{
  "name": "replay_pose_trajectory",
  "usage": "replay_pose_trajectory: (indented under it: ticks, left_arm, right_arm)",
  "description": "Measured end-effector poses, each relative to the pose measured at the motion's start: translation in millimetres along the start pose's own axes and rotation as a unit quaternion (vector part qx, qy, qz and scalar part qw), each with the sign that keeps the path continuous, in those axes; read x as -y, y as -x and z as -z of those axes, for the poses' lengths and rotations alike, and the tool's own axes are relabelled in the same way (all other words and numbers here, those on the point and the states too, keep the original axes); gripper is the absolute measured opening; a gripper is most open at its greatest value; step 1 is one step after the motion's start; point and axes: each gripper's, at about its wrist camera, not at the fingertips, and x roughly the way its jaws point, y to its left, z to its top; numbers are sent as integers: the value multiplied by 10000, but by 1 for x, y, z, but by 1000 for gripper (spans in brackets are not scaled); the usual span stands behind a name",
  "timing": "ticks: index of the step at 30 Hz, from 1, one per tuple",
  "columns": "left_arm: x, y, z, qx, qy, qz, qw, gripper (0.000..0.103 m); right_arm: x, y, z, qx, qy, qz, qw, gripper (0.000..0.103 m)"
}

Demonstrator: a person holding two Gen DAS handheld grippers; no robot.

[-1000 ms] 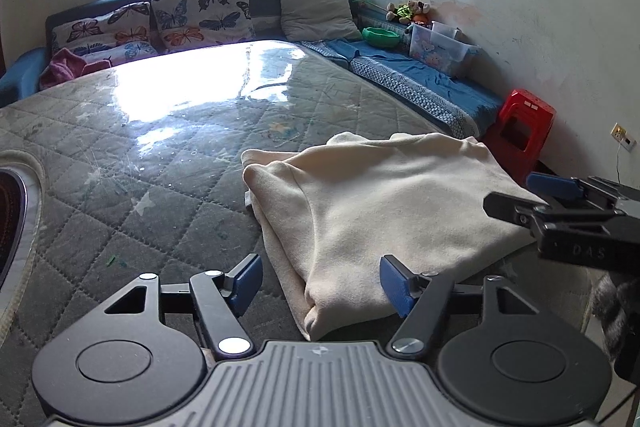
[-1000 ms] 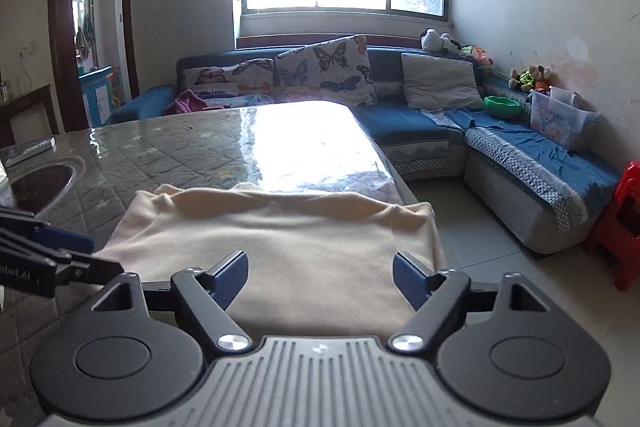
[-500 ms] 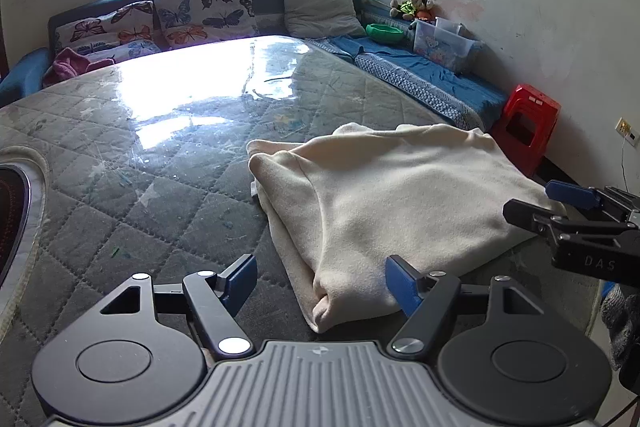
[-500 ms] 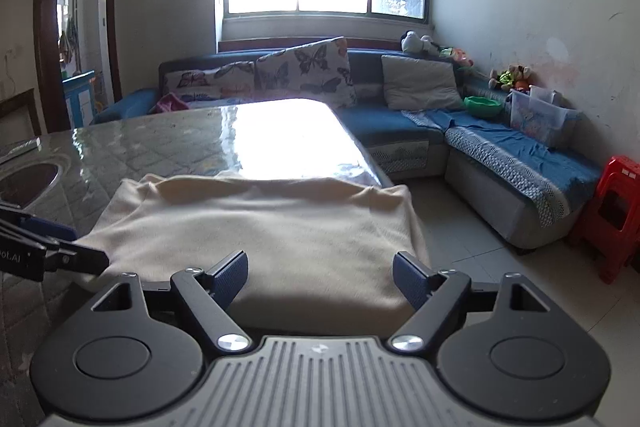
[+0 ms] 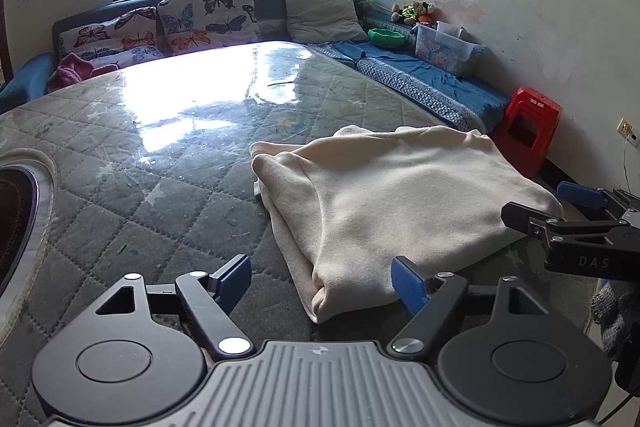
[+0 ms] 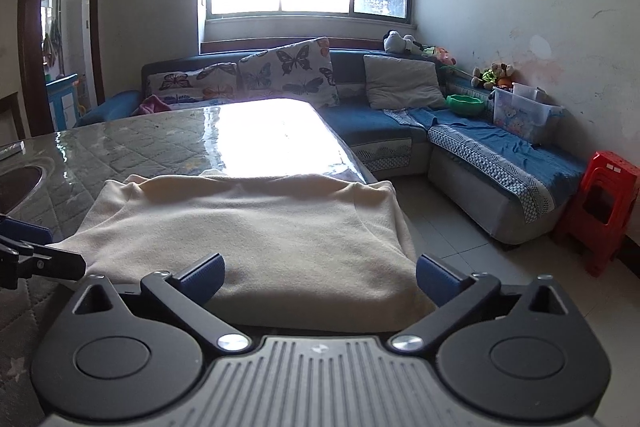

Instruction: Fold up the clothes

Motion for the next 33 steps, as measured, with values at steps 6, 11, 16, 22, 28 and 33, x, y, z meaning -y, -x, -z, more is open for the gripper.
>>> replay_pose_trajectory:
  ticks: [6,11,16,22,28,33]
  left_arm:
    - [0,6,4,61,-19,-15,10000,88]
    - [0,12,7,113,-1,-29,9999,92]
    - [2,19,9,208,-10,-1,9998,98]
    - [4,27,12,341,17,-2,9994,103]
    - [4,35,16,469,71,7,9989,103]
    - [4,42,19,573,125,9,9983,103]
  right_arm:
    - [-4,7,2,50,-21,25,10000,103]
    - [-7,13,3,56,24,48,10000,103]
    - [-11,18,6,4,57,-98,9999,103]
    - [-15,28,8,103,6,-188,9998,103]
    - [-18,38,10,202,-44,-278,9994,103]
    - [-23,45,12,219,-41,-355,9991,103]
